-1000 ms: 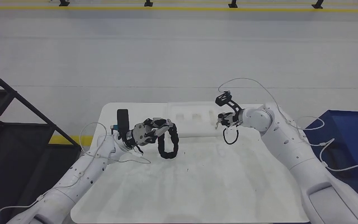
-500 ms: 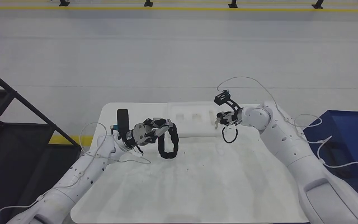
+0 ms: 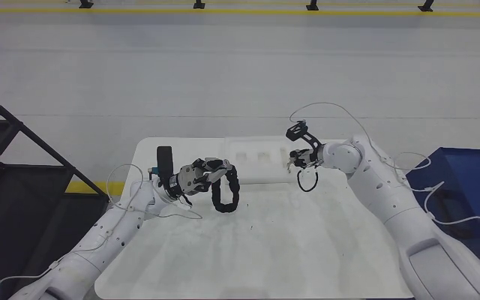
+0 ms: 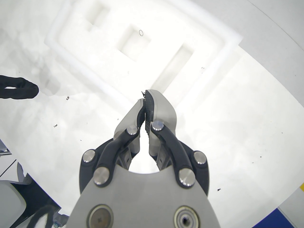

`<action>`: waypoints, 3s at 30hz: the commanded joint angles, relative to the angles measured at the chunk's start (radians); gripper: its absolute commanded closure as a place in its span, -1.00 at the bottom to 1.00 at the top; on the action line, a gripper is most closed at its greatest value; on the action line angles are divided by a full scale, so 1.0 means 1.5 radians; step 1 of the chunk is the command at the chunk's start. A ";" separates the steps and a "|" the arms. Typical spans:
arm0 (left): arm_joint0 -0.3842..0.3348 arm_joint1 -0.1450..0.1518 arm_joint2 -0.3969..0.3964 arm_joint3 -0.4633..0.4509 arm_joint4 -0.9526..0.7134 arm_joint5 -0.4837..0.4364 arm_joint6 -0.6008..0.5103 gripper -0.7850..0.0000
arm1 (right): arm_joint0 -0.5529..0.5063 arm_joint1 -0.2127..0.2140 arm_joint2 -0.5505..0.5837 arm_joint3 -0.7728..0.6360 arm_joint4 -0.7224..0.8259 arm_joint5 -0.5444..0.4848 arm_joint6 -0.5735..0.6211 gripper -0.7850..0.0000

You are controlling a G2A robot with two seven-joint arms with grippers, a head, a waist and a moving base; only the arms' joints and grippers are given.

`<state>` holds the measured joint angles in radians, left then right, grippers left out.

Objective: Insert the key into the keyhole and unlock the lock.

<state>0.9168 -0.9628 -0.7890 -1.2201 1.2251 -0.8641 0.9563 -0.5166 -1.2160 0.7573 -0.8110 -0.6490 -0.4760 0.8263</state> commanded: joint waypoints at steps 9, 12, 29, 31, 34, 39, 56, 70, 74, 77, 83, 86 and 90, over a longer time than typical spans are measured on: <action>0.000 0.000 0.000 0.000 0.000 0.000 0.000 1.00 | 0.005 -0.004 0.005 0.018 0.000 0.000 -0.004 1.00; 0.000 0.000 0.000 0.000 0.000 0.000 0.000 1.00 | 0.004 -0.004 0.008 0.018 -0.001 -0.002 -0.004 1.00; 0.000 0.000 0.000 0.000 0.000 0.000 0.000 1.00 | -0.015 0.004 0.029 -0.008 -0.010 -0.001 0.002 1.00; 0.000 0.000 0.000 0.000 0.000 0.000 0.000 1.00 | -0.018 0.004 0.031 -0.009 -0.011 -0.001 0.003 1.00; 0.000 0.000 0.000 0.000 0.000 0.000 0.000 1.00 | -0.020 0.004 0.031 -0.004 -0.011 0.003 0.003 1.00; 0.000 0.000 0.000 0.000 0.000 0.000 0.000 1.00 | -0.014 -0.004 0.024 0.018 -0.011 0.016 0.002 1.00; 0.000 0.000 0.000 0.000 0.000 0.000 0.000 1.00 | 0.024 -0.040 -0.012 0.125 -0.016 -0.030 -0.059 -0.31; 0.000 0.000 0.000 0.000 0.000 0.000 0.000 1.00 | 0.056 -0.016 -0.047 0.164 -0.270 -0.259 -0.274 -0.25; 0.000 0.000 0.000 0.000 0.000 0.000 0.000 1.00 | 0.059 -0.013 -0.063 0.171 -0.346 -0.286 -0.355 -0.09; 0.000 0.000 0.000 0.000 0.000 0.000 0.000 1.00 | 0.061 -0.017 -0.077 0.183 -0.386 -0.295 -0.400 -0.02; 0.000 0.000 0.000 0.000 0.000 0.000 0.000 1.00 | 0.068 -0.037 -0.107 0.212 -0.436 -0.289 -0.453 -0.14; 0.000 0.000 0.000 0.000 0.000 0.000 0.000 1.00 | 0.074 -0.050 -0.118 0.230 -0.448 -0.281 -0.466 -0.09; 0.000 0.000 0.000 0.000 0.000 0.000 0.000 1.00 | 0.081 -0.066 -0.129 0.254 -0.455 -0.276 -0.473 0.10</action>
<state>0.9168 -0.9628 -0.7890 -1.2201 1.2251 -0.8641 0.9563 -0.3975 -1.3089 0.5679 -0.4390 -1.3287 -0.8911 0.1187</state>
